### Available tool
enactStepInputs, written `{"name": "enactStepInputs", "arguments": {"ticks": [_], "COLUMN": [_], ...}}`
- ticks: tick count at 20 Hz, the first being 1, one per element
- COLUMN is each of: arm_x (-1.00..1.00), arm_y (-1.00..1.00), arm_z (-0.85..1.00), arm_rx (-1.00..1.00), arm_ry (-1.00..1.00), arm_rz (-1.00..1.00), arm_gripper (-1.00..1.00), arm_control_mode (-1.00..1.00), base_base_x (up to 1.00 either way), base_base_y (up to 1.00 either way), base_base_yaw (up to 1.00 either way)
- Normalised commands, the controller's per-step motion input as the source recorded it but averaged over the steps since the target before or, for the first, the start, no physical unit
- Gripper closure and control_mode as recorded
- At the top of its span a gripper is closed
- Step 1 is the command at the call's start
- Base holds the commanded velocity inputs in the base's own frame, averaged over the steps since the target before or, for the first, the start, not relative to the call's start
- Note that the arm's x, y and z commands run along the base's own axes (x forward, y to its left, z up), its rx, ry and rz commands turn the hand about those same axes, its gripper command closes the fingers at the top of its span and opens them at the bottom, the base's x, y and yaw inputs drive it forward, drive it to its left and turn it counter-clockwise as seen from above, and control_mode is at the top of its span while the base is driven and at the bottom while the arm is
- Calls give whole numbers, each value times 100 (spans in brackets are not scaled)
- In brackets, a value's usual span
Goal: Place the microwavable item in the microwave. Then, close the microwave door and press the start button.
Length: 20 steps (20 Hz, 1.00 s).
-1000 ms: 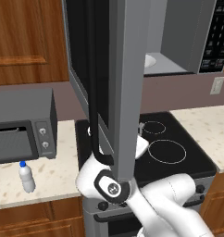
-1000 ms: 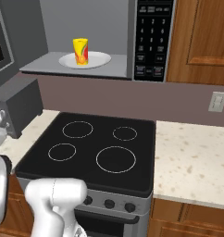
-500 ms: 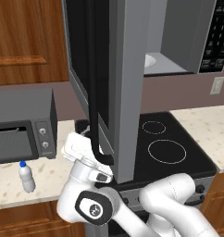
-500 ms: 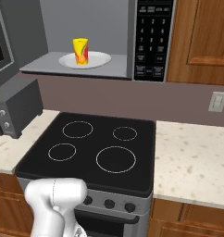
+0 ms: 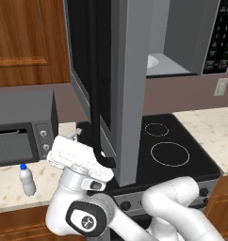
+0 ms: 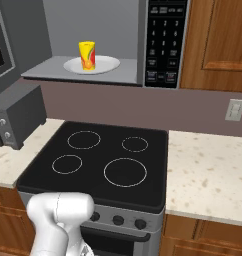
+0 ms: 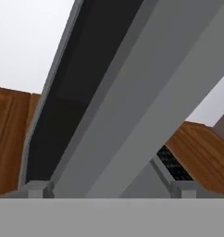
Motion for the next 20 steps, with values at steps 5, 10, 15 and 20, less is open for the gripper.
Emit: {"name": "enactStepInputs", "arguments": {"ticks": [5,10,15,20], "arm_x": [-42,-46,-44,-25], "arm_y": [-37,-65,-71,-74], "arm_z": [20,36,50,37], "arm_rx": [16,32,39,39], "arm_ry": [-6,-4,-2,0], "arm_rz": [13,16,20,25], "arm_gripper": [-100,-100,-100,-100], "arm_control_mode": [-100,-100,-100,-100], "base_base_x": [0,0,0,0], "base_base_y": [0,0,0,0], "base_base_yaw": [0,0,0,0]}}
